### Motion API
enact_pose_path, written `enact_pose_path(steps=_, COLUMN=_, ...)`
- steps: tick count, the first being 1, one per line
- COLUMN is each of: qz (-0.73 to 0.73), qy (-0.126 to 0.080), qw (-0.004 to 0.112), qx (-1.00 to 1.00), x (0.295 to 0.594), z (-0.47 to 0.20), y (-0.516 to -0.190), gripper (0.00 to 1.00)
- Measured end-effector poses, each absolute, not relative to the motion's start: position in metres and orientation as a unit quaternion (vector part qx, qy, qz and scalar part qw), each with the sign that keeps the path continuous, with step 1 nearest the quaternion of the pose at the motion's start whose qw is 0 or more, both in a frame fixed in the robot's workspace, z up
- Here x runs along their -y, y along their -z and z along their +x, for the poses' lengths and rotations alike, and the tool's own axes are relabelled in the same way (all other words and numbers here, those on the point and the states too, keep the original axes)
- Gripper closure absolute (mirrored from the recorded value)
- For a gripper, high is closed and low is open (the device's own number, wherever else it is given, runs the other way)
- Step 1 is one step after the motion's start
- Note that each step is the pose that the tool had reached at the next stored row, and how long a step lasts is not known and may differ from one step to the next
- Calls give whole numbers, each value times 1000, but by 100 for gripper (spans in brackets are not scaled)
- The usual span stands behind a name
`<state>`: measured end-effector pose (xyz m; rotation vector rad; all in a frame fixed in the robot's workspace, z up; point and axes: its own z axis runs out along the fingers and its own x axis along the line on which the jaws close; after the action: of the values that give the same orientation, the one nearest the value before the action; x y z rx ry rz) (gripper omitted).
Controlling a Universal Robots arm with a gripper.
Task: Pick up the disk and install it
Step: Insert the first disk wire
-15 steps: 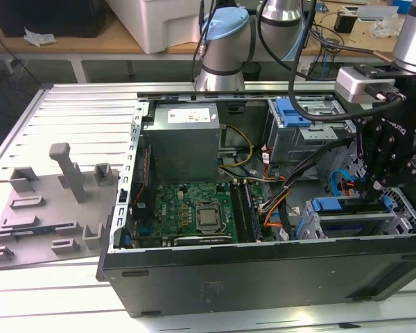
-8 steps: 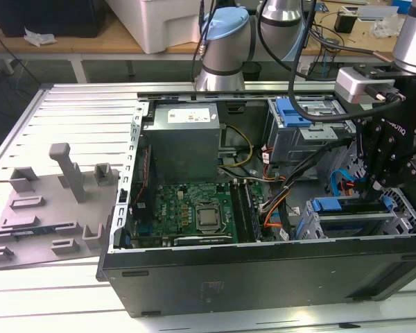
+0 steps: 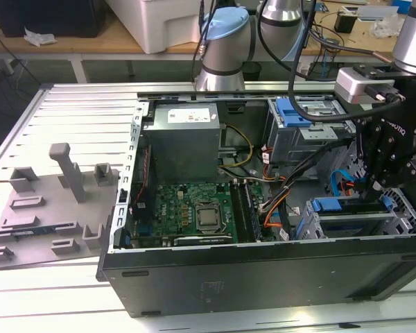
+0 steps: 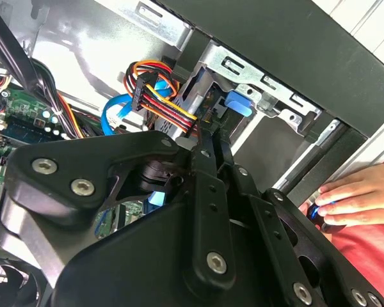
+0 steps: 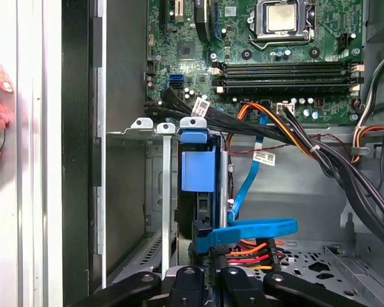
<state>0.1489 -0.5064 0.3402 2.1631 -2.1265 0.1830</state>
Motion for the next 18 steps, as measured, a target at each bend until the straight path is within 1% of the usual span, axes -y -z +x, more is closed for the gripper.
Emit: enact_pose_path(steps=18, qz=707, qy=-60, qw=52, qx=703, x=505, z=149, y=-341, gripper=83)
